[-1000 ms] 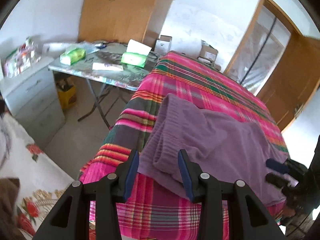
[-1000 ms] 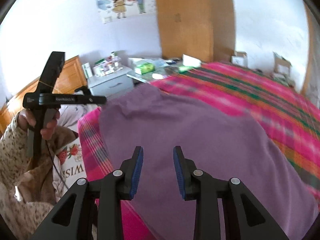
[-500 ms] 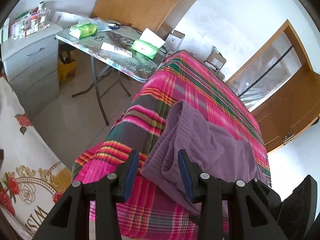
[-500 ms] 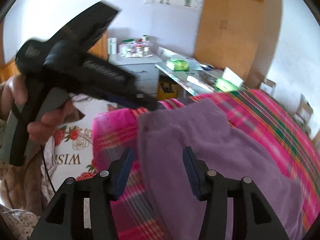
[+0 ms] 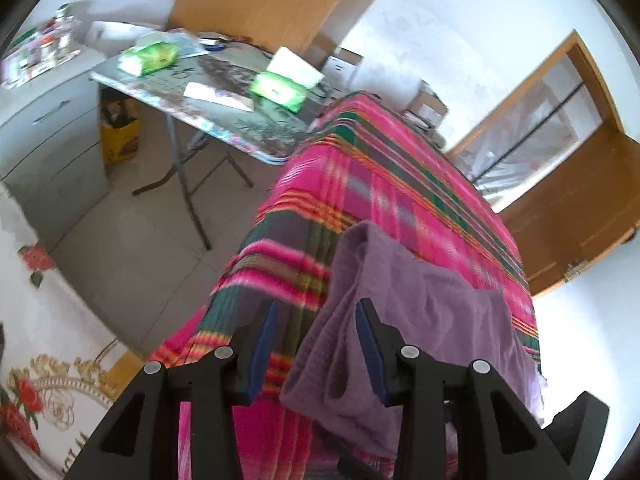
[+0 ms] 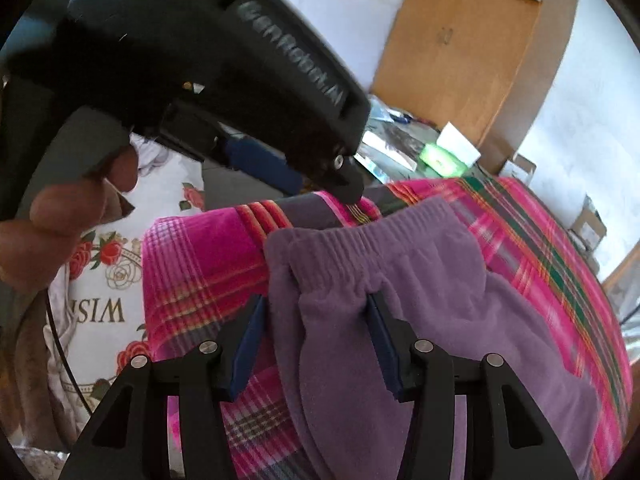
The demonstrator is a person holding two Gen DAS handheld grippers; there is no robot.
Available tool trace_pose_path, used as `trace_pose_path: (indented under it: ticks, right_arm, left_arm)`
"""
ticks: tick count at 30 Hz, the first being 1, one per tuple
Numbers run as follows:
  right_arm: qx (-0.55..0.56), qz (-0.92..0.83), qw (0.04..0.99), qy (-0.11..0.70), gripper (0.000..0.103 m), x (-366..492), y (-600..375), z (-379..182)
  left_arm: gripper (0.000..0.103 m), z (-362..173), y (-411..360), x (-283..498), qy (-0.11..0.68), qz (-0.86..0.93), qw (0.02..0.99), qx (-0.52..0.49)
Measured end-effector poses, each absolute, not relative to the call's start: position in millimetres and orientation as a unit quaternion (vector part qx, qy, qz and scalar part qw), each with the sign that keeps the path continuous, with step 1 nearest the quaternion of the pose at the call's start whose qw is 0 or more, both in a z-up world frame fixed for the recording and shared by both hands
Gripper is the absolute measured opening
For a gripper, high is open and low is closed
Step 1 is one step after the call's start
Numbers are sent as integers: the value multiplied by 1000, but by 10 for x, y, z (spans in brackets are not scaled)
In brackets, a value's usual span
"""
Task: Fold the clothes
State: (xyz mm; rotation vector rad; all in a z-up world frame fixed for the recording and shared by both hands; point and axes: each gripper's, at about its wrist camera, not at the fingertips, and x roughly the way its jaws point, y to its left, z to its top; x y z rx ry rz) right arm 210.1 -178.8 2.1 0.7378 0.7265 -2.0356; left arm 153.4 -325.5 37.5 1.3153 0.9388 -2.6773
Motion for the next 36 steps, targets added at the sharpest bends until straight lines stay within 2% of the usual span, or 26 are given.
trace_pose_path:
  ticks: [4,7,8,10,12,17,25,27,29,32,36]
  right_arm:
    - [309,-815,408,273,51,2038,-1785,10]
    - [310,-819,400,271,36,2024,-1777,11]
    - [309,-820,398,270,27,2023,-1771,11]
    - [307,-823,395,269,23,2022,-1759,11]
    - [304,-824,397,266,13,2023,-1740,32]
    - [296,-826,401,261,10,2041,-1694,63]
    - [306,-824,412,239,10,1971,-1622,59]
    - [308,-824,415,234,9,1956,-1607,58]
    - [308,-824,415,233,9,1952,-1598,60]
    - [308,-824,415,231,9,1939,-1591,66]
    - [313,-823,418,224,9,1900,-1558,77]
  left_arm:
    - [41,318,-3267,1305,301,-848,-13,436]
    - [41,281,-3242,1146,297,-843,-29,449]
    - [41,288,-3219,1117,291,-845,-36,447]
    - [41,306,-3176,1042,282,-847,-44,448]
    - [42,318,-3141,970,285,-844,-63,449]
    - [43,279,-3135,800,321,-824,-90,457]
    - [43,175,-3016,542,325,-801,-101,493]
    - [38,157,-3049,521,340,-793,-97,495]
    - [21,151,-3086,541,349,-790,-86,496]
    - [12,164,-3137,599,362,-792,-85,484]
    - [5,213,-3268,711,379,-801,-76,457]
